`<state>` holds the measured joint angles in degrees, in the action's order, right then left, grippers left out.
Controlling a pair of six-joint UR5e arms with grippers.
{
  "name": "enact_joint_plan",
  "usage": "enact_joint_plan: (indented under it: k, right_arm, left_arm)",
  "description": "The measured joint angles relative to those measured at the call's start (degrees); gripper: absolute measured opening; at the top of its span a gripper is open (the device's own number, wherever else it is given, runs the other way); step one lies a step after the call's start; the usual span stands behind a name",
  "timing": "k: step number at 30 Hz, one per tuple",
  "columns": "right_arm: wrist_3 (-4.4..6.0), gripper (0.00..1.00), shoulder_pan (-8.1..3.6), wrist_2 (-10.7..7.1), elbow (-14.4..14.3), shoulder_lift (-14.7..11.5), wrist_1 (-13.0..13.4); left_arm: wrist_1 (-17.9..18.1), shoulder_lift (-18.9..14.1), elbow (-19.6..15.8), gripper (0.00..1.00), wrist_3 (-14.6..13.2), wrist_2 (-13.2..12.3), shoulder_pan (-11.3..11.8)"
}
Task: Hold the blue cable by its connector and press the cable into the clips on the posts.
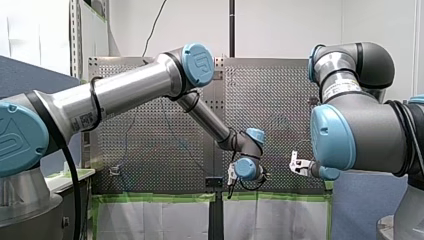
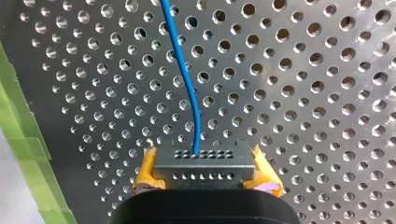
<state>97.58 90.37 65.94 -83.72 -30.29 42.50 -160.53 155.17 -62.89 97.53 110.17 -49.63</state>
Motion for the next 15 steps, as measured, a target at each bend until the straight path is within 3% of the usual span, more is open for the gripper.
enact_joint_plan:
  k: [5, 15]
  right_arm:
    - [0.0, 0.0, 0.01, 0.0, 0.0, 0.0, -0.2]
    - [0.14, 0.0, -0.06, 0.01, 0.0, 0.1, -0.2]
  left_arm:
    - [1.8, 1.0, 0.7, 0.99, 1.2, 0.1, 0.2]
    - [1.9, 3.4, 5.4, 0.99, 1.5, 3.6, 1.2]
